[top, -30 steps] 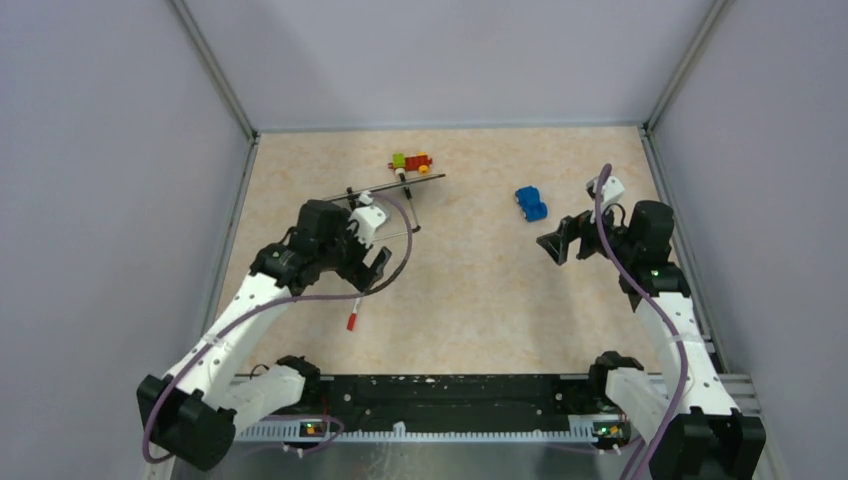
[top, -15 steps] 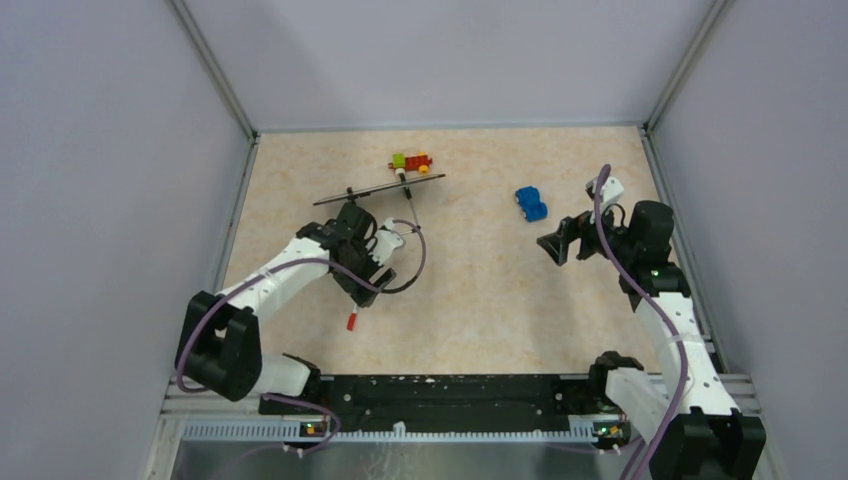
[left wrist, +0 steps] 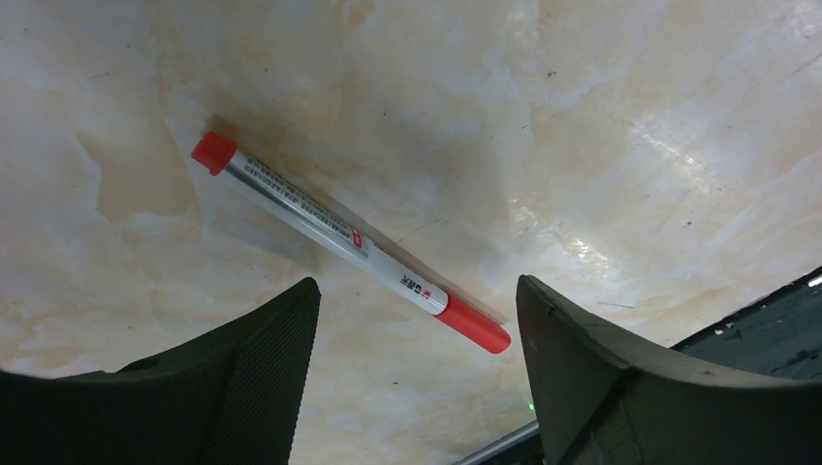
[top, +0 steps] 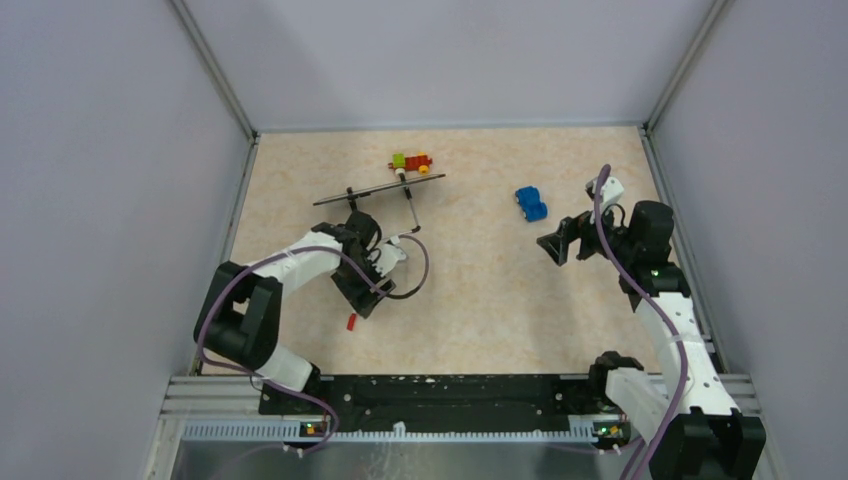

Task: Write a sentence on the whiteboard
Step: Move the whiteboard marker to the center of the board.

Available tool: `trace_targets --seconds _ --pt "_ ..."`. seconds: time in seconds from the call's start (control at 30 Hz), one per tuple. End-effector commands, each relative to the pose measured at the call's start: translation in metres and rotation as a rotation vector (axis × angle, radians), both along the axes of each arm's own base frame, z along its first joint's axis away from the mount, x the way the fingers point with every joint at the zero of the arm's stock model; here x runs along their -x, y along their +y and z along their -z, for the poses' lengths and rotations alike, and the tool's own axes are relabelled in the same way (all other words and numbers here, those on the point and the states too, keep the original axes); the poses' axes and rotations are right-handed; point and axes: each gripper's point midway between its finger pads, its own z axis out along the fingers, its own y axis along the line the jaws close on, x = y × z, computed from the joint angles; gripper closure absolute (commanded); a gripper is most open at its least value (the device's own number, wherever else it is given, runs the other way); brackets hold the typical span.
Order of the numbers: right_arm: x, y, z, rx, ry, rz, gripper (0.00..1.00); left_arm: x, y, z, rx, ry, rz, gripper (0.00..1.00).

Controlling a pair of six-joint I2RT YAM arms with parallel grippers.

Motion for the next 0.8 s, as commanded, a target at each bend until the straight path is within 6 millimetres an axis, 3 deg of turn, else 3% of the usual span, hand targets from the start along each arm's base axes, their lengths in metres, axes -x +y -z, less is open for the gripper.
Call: trace_targets --seconds 0.0,0.23,0.43,0.57,0.67,0.77 --pt "0.0 0.002 -0.016 0.01 -0.066 -0.025 0.03 -0.003 -0.001 0.012 0.016 0.014 0.02 0.23" --pt "-0.001 0.003 -0.016 0.007 -0.064 -0.025 0.03 -0.003 -0.008 0.027 0.004 0.033 0.054 0.48" --pt "-0.001 0.003 -0.021 -0.007 -0.052 -0.019 0.03 0.003 -0.029 0.028 -0.001 0.038 0.116 0.77" --pt "-0.001 0.007 -0.026 -0.041 -0.009 -0.041 0.02 0.002 -0.054 0.023 0.003 0.025 0.171 0.99" --pt "-0.006 -0.002 -0.032 -0.082 0.007 -0.01 0.02 -0.005 -0.076 0.015 0.009 0.012 0.209 1.0" --pt "-0.012 -0.019 -0.039 -0.14 0.028 0.032 0.02 -0.019 -0.111 -0.004 0.031 -0.035 0.285 1.0"
